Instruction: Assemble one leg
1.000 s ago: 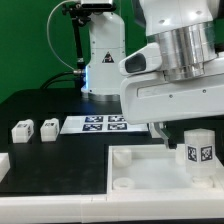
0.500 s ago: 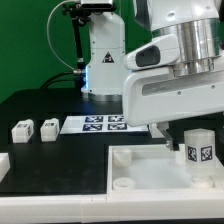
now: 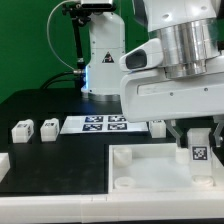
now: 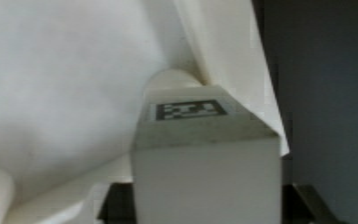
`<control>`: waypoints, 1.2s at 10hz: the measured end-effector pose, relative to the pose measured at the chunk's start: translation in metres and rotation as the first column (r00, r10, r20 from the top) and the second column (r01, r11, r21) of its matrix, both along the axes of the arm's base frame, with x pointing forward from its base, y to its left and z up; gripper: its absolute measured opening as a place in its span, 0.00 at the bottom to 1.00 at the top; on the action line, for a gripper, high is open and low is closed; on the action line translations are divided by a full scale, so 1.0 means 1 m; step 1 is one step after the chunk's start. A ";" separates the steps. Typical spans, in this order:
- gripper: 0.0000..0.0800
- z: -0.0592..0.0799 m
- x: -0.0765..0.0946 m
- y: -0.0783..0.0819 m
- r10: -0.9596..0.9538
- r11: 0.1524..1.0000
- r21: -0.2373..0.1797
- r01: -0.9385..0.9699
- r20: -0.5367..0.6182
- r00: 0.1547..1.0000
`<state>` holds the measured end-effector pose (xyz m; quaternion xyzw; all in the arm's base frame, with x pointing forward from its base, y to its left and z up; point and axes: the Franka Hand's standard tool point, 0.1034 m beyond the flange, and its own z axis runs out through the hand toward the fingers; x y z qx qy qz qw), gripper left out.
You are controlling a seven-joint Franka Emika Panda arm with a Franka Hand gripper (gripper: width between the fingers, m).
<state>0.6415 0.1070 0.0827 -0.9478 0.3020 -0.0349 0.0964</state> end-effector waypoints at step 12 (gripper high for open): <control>0.80 -0.005 -0.007 0.018 -0.434 0.896 0.032 0.442 -0.143 0.890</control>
Offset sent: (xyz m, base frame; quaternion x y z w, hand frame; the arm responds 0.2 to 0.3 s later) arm 0.0054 0.0166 -0.0081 -0.0017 -0.0240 0.4400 0.8977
